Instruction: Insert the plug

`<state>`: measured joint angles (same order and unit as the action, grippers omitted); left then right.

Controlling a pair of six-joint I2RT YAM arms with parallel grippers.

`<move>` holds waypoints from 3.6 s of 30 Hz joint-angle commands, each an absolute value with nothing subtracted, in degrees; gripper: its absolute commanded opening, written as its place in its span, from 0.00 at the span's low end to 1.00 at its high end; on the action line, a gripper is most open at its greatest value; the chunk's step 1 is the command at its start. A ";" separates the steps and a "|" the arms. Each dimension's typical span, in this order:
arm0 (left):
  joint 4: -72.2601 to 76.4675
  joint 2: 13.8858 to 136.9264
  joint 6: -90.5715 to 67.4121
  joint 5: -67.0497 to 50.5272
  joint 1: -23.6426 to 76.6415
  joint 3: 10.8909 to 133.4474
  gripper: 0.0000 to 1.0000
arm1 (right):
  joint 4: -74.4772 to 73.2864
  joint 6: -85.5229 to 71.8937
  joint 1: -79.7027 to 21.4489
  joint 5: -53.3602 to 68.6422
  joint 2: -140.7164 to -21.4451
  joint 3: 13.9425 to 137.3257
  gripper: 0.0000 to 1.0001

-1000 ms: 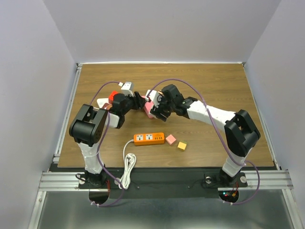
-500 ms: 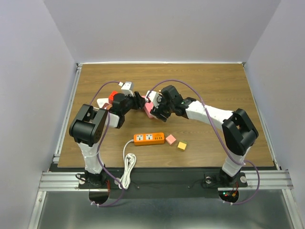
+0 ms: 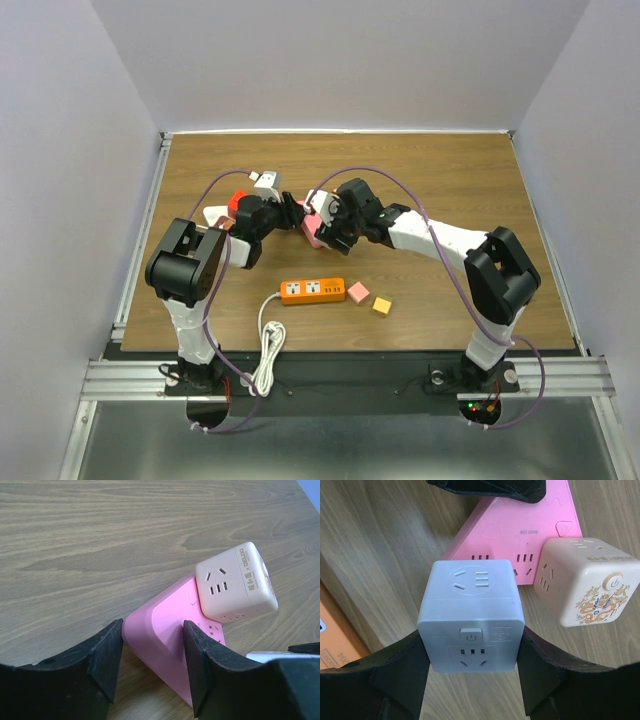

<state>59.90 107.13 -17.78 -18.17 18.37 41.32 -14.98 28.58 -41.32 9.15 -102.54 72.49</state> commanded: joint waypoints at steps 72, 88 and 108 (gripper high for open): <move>51.41 109.60 -11.34 -21.35 20.74 43.59 0.00 | -10.99 26.37 -40.87 7.91 -114.78 83.41 0.01; 54.85 109.77 -13.18 -24.78 20.74 41.84 0.00 | -6.24 24.96 -39.02 12.66 -114.96 78.40 0.01; 54.75 110.39 -13.54 -26.37 21.18 42.54 0.00 | -3.08 24.52 -37.97 16.70 -119.53 78.84 0.01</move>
<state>61.95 108.60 -12.58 -15.42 17.61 43.92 -8.32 24.86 -36.67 16.75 -111.70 79.64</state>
